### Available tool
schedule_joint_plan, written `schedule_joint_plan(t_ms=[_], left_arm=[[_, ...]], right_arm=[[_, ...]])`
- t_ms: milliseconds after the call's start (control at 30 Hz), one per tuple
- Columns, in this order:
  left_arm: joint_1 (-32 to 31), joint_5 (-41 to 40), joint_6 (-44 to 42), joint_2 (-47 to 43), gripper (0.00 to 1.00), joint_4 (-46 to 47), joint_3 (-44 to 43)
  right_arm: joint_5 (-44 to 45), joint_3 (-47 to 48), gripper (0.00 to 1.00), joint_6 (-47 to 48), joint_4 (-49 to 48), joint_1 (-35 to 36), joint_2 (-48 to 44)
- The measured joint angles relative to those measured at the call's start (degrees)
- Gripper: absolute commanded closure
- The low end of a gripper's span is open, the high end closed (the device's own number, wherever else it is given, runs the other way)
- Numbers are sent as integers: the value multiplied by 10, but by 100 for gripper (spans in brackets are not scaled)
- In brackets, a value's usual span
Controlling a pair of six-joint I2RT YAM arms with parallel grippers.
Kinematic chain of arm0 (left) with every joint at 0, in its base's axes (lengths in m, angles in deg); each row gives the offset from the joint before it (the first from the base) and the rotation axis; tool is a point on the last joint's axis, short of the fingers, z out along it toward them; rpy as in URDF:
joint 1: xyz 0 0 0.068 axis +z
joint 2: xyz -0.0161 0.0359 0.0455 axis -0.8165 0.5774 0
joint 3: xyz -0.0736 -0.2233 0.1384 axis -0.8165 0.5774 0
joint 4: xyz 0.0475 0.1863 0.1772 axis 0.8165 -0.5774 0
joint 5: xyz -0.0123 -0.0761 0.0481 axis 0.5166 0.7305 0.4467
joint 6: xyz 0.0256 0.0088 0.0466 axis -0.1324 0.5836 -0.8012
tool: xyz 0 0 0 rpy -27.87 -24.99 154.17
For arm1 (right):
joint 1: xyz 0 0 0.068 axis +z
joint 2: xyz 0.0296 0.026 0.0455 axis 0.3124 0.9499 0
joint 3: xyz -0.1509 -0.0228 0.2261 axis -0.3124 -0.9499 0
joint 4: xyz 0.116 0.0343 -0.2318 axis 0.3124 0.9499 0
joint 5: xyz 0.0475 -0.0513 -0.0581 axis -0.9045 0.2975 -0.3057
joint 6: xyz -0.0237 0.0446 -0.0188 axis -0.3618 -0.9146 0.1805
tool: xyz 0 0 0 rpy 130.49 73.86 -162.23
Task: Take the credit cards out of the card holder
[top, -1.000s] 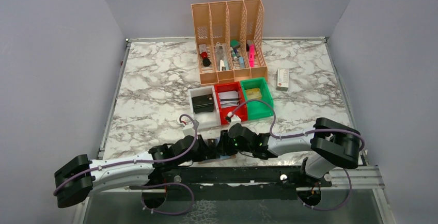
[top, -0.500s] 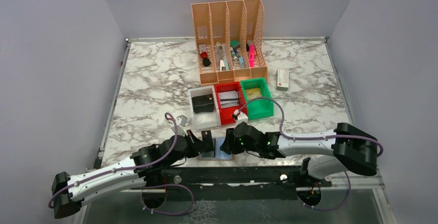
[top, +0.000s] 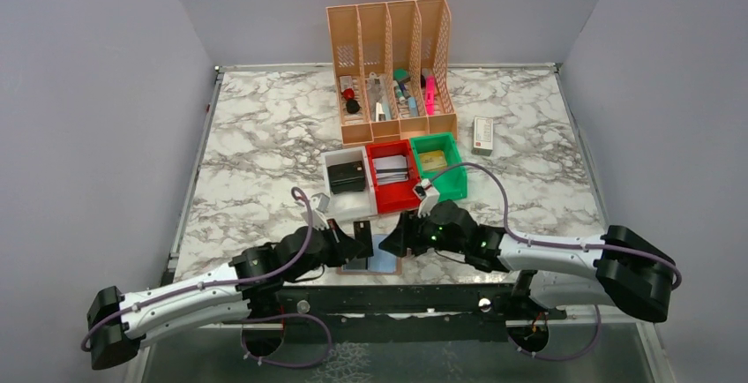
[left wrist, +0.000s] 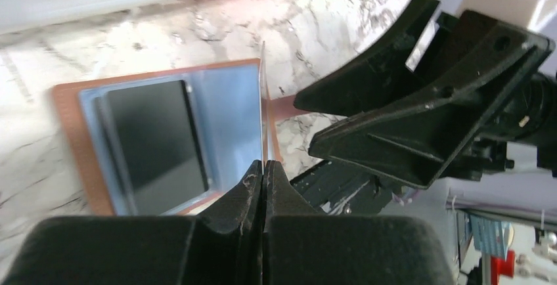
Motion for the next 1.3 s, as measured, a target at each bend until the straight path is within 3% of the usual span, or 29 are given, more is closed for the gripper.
schedule_joint_plan(t_ms=[233, 467, 533, 733, 1000, 1300], left_arm=[[13, 71, -51, 146, 100, 126, -3], [160, 218, -73, 182, 100, 261, 10], [175, 249, -73, 182, 100, 285, 16], [176, 326, -73, 165, 100, 325, 21], [176, 356, -66, 125, 100, 337, 53], [176, 374, -62, 118, 100, 355, 58]], right_arm=[[-53, -58, 39, -21, -43, -73, -34], [-65, -82, 39, -34, -53, -87, -71], [-73, -84, 39, -37, -64, -90, -72], [-108, -86, 40, -41, -113, -94, -61], [-156, -86, 55, -41, -166, -103, -60], [-221, -86, 63, -63, -241, -116, -17]])
